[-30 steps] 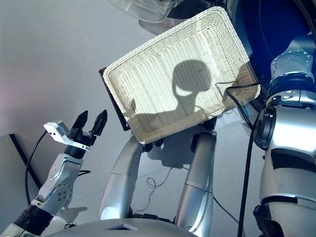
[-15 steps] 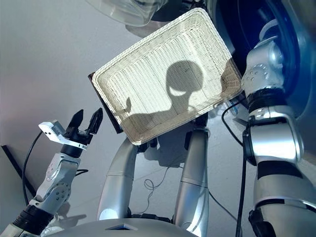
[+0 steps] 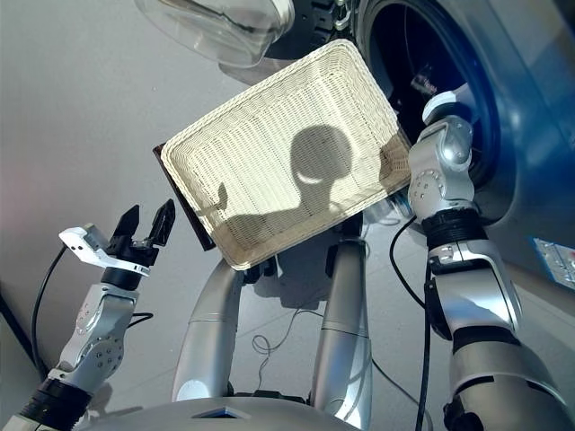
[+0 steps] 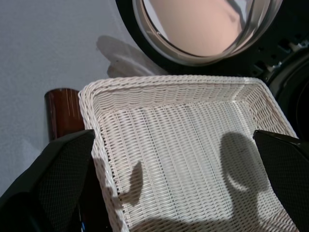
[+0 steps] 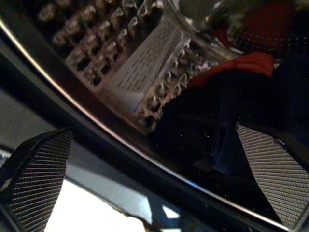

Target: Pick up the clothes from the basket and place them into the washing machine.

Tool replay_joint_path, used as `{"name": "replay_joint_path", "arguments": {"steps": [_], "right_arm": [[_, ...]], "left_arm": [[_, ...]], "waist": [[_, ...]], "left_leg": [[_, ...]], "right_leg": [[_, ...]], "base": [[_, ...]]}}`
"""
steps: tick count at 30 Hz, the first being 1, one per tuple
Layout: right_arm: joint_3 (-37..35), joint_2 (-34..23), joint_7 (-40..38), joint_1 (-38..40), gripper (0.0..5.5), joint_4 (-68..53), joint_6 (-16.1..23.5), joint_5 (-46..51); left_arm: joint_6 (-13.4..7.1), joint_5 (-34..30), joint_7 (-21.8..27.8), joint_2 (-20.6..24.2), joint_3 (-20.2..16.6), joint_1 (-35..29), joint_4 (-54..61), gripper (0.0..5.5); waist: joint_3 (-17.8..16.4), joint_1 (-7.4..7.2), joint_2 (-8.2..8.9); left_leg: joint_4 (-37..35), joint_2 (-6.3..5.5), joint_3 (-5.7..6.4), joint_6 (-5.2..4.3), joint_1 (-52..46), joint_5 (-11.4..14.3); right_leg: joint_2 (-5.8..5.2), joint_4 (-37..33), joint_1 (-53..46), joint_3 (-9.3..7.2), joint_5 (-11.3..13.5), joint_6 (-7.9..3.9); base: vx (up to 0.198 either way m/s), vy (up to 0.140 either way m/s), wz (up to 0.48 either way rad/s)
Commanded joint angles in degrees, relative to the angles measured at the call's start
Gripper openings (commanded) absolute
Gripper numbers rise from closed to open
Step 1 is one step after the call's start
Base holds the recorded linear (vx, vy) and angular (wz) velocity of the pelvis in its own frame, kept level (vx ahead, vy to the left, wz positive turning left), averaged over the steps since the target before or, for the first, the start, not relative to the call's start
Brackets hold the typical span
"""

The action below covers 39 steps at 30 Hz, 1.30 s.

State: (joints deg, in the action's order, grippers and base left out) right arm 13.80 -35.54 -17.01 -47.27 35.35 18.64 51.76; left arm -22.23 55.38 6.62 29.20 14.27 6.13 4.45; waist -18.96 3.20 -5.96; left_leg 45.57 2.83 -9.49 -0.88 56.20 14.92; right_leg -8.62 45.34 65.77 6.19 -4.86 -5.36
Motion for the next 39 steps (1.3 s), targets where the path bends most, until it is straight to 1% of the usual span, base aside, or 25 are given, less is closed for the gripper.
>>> {"name": "replay_joint_path", "arguments": {"steps": [1,3,5,7,9,10,12,14,16,17,18,19,21,22,24,26,27,28,29,31,33,36,39], "right_arm": [[14.1,6.3,10.8,2.2,5.50,-16.6,2.5,-17.4],[14.7,8.4,11.7,4.5,5.50,-16.8,2.2,-17.5],[14.4,10.6,11.6,7.1,5.50,-16.5,2.2,-17.4],[12.3,13.7,10.9,10.6,5.50,-15.2,2.8,-16.8],[11.1,16.0,10.5,14.1,5.50,-14.8,3.0,-17.2],[10.8,16.8,10.5,15.8,5.50,-15.1,3.0,-17.6],[11.6,16.9,10.9,17.7,5.50,-15.2,2.1,-19.9],[14.2,16.0,12.5,17.4,5.50,-13.4,0.4,-22.9],[18.3,13.9,17.2,15.8,5.50,-13.2,-1.9,-22.7],[20.7,11.9,19.8,14.3,5.50,-13.1,-3.2,-22.7],[23.2,9.9,20.2,11.7,5.50,-11.7,-3.7,-24.6],[23.6,9.3,19.4,9.7,5.50,-8.6,-4.0,-24.7],[21.7,10.2,18.2,4.5,5.50,-0.8,-4.3,-22.4],[19.9,10.6,17.2,1.6,5.50,3.7,-4.2,-21.1],[15.1,11.5,15.5,-2.8,5.50,13.2,-4.0,-18.0],[11.5,10.5,13.8,-7.6,5.50,23.6,-4.7,-17.3],[11.5,10.5,13.9,-7.8,5.50,23.9,-4.6,-17.2],[9.2,9.2,13.5,-10.8,5.50,30.0,-5.7,-16.9],[8.6,8.5,14.1,-12.0,5.50,32.8,-6.3,-17.0],[8.2,6.6,15.4,-13.2,5.50,35.5,-7.1,-17.8],[9.0,4.8,16.5,-14.2,5.50,37.4,-8.1,-19.7],[7.5,3.2,18.1,-13.4,5.50,38.0,-8.2,-18.0],[7.8,3.4,21.0,-11.2,5.50,35.4,-8.0,-15.9]], "left_arm": [[-2.6,-1.7,1.0,1.2,-3.7,2.2,2.4,5.50],[-2.8,-2.3,0.8,0.6,-3.9,2.1,1.5,5.50],[-2.8,-2.5,0.8,-0.1,-3.9,1.9,0.9,5.50],[-3.0,-2.9,0.6,-1.2,-3.7,1.5,0.5,5.50],[-3.1,-3.6,0.0,-2.3,-4.0,1.3,-0.3,5.50],[-3.3,-4.2,-0.7,-2.9,-4.5,1.1,-0.7,5.50],[-3.4,-5.6,-1.7,-3.6,-5.0,0.8,-1.6,5.50],[-3.1,-6.0,-1.7,-4.0,-5.3,0.4,-1.8,5.50],[-2.5,-5.3,-0.6,-3.7,-5.5,0.6,-1.3,5.50],[-2.2,-5.0,0.3,-3.0,-5.7,0.9,-0.9,5.50],[-1.9,-4.5,1.1,-2.1,-5.8,1.1,0.0,5.50],[-1.7,-3.7,2.0,-1.4,-5.7,1.4,1.0,5.50],[-1.9,-2.3,2.4,-0.1,-5.9,2.1,3.5,5.50],[-2.2,-1.6,2.4,0.3,-5.8,2.3,4.2,5.50],[-2.4,-1.0,2.5,0.5,-5.3,2.0,6.5,5.50],[-2.7,-1.6,2.4,0.6,-4.8,1.3,7.9,5.50],[-2.7,-1.6,2.4,0.6,-4.8,1.2,7.9,5.50],[-2.5,-1.2,3.1,0.4,-4.6,1.1,8.5,5.50],[-2.4,-1.2,3.4,0.3,-4.5,1.1,8.7,5.50],[-2.1,0.1,4.2,-0.2,-4.7,1.2,8.4,5.50],[-1.9,0.6,4.8,-0.3,-5.0,1.5,8.5,5.50],[-1.4,1.1,5.5,-0.9,-5.4,1.6,8.0,5.50],[-1.0,1.7,6.6,-1.7,-5.4,1.7,8.3,5.50]], "waist": [[2.2,1.85,1.01],[2.5,2.29,1.27],[2.6,2.52,1.65],[2.8,2.63,1.97],[3.2,2.76,2.39],[3.0,2.55,2.52],[3.1,2.47,3.20],[2.8,2.77,3.81],[2.6,3.33,4.39],[2.5,3.60,4.55],[2.4,4.06,4.60],[2.2,4.60,4.54],[1.6,5.79,3.83],[1.2,6.48,3.27],[0.1,7.67,1.85],[-0.6,8.90,0.12],[-0.6,8.95,0.17],[-0.9,9.87,-0.96],[-1.0,10.42,-1.53],[-1.0,11.24,-2.25],[-1.0,11.94,-2.88],[-1.2,12.58,-3.44],[-1.2,12.66,-3.27]], "left_leg": [[-9.8,-2.63,0.05,1.45,1.6,-9.3],[-12.3,-2.88,0.50,1.31,-0.7,-10.2],[-15.4,-3.40,1.32,1.35,-3.8,-11.2],[-18.5,-4.18,2.46,1.26,-7.2,-12.3],[-21.7,-4.76,3.89,1.09,-10.6,-13.3],[-23.9,-4.93,4.01,1.42,-11.9,-15.8],[-26.4,-5.09,5.16,1.25,-14.7,-16.5],[-28.7,-5.27,6.18,1.05,-17.4,-17.3],[-30.2,-5.33,6.69,0.96,-19.1,-17.8],[-30.4,-5.54,7.06,0.93,-19.2,-18.0],[-29.9,-5.82,7.25,0.99,-18.8,-17.9],[-29.3,-6.18,7.23,1.13,-18.1,-17.9],[-27.5,-6.90,7.20,1.43,-16.0,-17.7],[-25.8,-7.28,7.29,1.24,-15.1,-15.6],[-23.4,-7.74,6.81,1.27,-12.3,-15.2],[-21.0,-8.14,6.56,1.21,-9.2,-14.8],[-20.8,-8.13,6.51,1.22,-9.0,-14.7],[-19.3,-8.29,6.57,1.15,-7.0,-14.6],[-18.8,-8.45,6.82,1.18,-6.0,-14.6],[-18.4,-8.39,6.81,1.09,-4.6,-14.7],[-18.4,-8.52,6.85,1.02,-3.2,-15.0],[-18.2,-8.56,6.89,0.94,-2.1,-15.3],[-17.9,-8.41,6.66,1.02,-1.5,-15.5]], "right_leg": [[-1.17,-4.5,-3.6,-4.57,0.2,1.35],[-1.51,-7.3,-6.4,-5.24,0.7,0.92],[-1.98,-10.3,-9.8,-6.29,1.5,0.34],[-2.54,-13.4,-13.6,-7.39,2.2,-0.07],[-2.84,-16.4,-17.4,-8.41,2.8,-0.41],[-2.94,-19.1,-19.1,-9.21,5.3,-0.06],[-3.22,-21.7,-22.4,-10.29,5.8,-0.38],[-3.50,-24.4,-25.6,-11.23,6.5,-0.65],[-3.90,-26.0,-27.7,-12.04,6.9,-0.80],[-4.09,-26.2,-27.9,-12.39,7.0,-0.83],[-4.30,-25.9,-27.6,-12.43,7.0,-0.80],[-4.52,-25.1,-26.8,-12.43,6.9,-0.72],[-4.95,-23.1,-24.5,-12.00,6.7,-0.44],[-5.02,-20.8,-23.4,-11.35,4.5,-0.70],[-5.14,-18.3,-20.5,-10.76,3.9,-0.42],[-5.27,-15.1,-17.2,-10.34,3.0,-0.14],[-5.27,-15.0,-17.0,-10.27,2.9,-0.14],[-5.36,-13.2,-15.1,-10.15,2.3,0.04],[-5.38,-12.3,-14.0,-9.95,2.0,0.13],[-5.78,-11.5,-12.4,-9.81,1.9,0.11],[-5.91,-10.9,-10.9,-9.65,1.8,0.12],[-6.17,-10.3,-9.5,-9.51,1.8,0.02],[-6.16,-9.8,-8.9,-9.30,1.7,0.03]], "base": [[0.000,0.000,0.000],[0.071,-0.019,0.014],[0.097,-0.045,0.030],[0.134,-0.061,0.149],[0.107,-0.046,0.197],[0.000,0.000,0.000],[0.060,-0.025,0.055],[0.101,-0.055,0.016],[0.033,-0.022,0.020],[0.000,0.000,0.000],[0.000,0.000,0.000],[-0.056,0.001,-0.219],[-0.069,0.025,-0.271],[-0.067,0.048,0.011],[-0.118,0.059,0.158],[-0.134,0.049,0.250],[-0.116,0.040,0.329],[-0.096,0.033,0.440],[-0.114,0.035,0.470],[-0.075,0.015,0.427],[-0.065,0.010,0.279],[-0.026,0.003,0.120],[0.000,0.000,0.000]]}}
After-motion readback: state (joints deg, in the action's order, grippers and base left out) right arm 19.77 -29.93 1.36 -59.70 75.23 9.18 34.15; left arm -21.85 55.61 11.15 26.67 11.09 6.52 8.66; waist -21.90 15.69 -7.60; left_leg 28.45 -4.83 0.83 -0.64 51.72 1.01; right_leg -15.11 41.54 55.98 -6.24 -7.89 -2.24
